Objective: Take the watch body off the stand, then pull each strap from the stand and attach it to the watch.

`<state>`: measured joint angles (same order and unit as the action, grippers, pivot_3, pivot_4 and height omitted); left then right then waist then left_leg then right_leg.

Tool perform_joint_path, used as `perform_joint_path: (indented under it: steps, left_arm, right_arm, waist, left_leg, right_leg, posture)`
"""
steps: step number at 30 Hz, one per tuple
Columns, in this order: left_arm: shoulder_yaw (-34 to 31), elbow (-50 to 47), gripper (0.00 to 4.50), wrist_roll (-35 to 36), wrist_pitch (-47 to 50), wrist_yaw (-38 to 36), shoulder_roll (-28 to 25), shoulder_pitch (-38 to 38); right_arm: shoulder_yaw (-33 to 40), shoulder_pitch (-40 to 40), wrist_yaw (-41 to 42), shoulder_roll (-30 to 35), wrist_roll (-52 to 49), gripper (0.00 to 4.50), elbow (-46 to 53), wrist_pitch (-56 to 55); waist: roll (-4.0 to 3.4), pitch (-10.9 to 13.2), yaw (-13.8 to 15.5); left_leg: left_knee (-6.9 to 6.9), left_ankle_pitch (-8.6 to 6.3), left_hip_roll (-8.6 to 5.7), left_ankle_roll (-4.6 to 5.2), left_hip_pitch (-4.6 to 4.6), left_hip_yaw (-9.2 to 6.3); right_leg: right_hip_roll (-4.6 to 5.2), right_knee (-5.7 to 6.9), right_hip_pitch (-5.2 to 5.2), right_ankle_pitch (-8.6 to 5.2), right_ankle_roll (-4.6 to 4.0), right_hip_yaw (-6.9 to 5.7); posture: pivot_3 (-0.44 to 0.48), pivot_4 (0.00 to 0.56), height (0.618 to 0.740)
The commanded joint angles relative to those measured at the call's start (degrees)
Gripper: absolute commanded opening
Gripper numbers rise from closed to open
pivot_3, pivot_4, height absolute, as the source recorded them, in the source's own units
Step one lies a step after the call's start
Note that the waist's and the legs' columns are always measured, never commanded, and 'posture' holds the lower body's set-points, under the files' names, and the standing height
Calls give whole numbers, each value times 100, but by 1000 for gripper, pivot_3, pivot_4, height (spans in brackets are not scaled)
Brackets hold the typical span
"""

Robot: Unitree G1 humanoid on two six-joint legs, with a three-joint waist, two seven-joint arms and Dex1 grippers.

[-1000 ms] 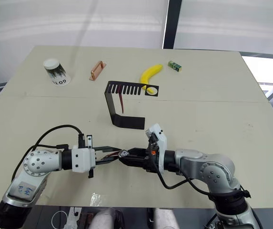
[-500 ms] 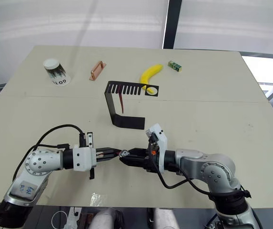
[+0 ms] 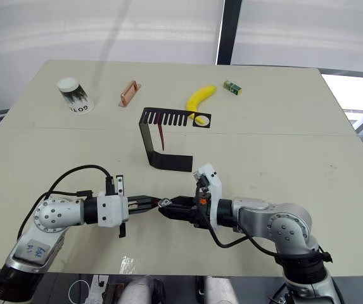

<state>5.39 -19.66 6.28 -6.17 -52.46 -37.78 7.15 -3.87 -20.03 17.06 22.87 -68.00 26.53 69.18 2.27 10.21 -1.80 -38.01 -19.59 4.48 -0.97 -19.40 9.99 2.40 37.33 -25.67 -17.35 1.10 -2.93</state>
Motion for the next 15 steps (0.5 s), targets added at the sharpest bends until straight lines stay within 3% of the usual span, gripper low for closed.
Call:
perform_joint_path:
  steps: [1,15]
  left_arm:
    - [95,-321,0,90,-156,15,63,65]
    - [125,-501,0,109,-91,28,76,145]
  right_arm:
    - [12,-78,-118,-71,-145,1607,80,61]
    - [11,-122,-145,-59,-116,1607,-1,162]
  waist:
    - [0,0,0]
    - [0,0,-1]
  left_leg:
    - [0,0,0,0,0,0]
    - [2,0,0,0,-1,0]
  right_leg:
    - [0,0,0,0,0,0]
    - [0,-3,0,0,0,0]
  posture:
    - [0,150,729]
    - [0,150,729]
